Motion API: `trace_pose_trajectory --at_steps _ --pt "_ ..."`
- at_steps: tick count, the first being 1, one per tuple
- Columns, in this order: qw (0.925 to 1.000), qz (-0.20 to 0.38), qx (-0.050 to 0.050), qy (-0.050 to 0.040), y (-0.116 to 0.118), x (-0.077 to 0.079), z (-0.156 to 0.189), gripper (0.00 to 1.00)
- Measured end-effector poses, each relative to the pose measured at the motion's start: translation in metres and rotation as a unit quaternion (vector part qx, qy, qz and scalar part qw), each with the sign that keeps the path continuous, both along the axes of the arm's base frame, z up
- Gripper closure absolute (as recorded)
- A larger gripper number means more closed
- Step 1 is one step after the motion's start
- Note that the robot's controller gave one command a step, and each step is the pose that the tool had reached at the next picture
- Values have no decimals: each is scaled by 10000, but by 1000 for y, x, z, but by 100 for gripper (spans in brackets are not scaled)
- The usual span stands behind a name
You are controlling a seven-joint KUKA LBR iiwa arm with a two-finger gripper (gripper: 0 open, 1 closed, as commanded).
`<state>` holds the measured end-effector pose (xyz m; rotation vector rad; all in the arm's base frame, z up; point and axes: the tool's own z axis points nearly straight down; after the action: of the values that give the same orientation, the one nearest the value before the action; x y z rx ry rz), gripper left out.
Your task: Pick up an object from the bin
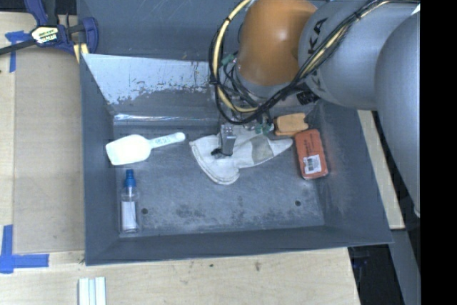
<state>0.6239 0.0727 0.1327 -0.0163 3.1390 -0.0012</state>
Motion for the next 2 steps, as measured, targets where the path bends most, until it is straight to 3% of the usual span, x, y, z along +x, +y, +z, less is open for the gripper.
trace_pose_trajectory --at_steps 1,2 --pt "9973 733 5 9 -7 -4 -17 0" --pt "9992 396 8 3 -27 -8 -61 100"
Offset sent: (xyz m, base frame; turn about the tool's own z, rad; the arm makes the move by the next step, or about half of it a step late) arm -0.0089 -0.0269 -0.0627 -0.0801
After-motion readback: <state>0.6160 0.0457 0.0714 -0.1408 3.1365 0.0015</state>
